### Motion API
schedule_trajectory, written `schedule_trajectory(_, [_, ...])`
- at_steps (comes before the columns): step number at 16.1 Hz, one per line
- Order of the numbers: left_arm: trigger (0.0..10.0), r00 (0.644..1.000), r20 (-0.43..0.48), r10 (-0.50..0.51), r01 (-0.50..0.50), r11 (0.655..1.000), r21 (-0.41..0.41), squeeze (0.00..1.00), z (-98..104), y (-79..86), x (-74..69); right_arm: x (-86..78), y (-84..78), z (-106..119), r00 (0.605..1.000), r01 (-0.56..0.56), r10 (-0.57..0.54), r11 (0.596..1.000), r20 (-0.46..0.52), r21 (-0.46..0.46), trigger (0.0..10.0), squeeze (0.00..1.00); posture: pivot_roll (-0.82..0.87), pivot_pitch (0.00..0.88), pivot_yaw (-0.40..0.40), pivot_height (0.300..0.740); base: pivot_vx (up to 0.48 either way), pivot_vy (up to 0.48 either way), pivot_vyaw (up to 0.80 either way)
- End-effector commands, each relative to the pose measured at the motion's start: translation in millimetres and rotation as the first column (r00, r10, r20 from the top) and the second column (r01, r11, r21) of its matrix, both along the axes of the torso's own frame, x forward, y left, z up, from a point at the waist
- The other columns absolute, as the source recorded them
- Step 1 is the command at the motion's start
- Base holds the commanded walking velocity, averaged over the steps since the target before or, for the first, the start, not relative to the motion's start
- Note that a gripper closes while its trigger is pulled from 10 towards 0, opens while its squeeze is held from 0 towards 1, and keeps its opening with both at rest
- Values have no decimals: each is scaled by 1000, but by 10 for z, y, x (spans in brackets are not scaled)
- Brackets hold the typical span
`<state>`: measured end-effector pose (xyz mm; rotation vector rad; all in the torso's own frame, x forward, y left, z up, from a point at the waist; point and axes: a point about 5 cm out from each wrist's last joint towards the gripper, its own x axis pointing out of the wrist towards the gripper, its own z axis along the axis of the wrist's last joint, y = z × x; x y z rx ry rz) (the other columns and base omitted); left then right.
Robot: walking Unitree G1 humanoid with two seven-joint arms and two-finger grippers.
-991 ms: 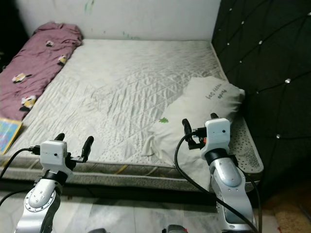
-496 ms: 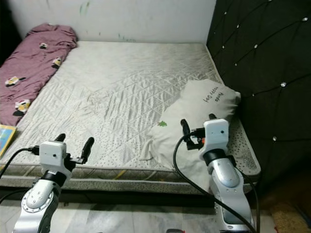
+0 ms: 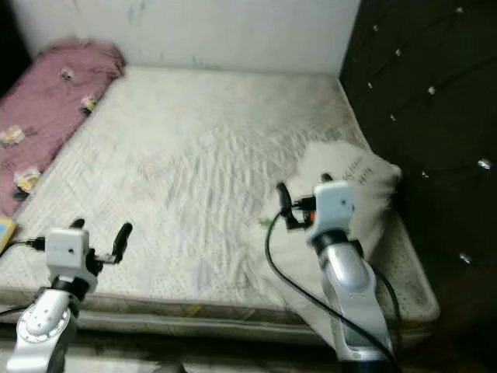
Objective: Clean up the room
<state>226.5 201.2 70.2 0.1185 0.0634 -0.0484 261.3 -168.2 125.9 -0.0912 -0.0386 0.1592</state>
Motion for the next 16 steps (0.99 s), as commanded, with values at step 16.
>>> schedule_trajectory(16, [10000, 1000, -9, 8, -8, 1000, 8, 0, 6, -44, -77, -125, -106, -164, 995, 69, -70, 997, -73, -20, 10000, 0, -63, 0, 3, 740, 0, -259, -58])
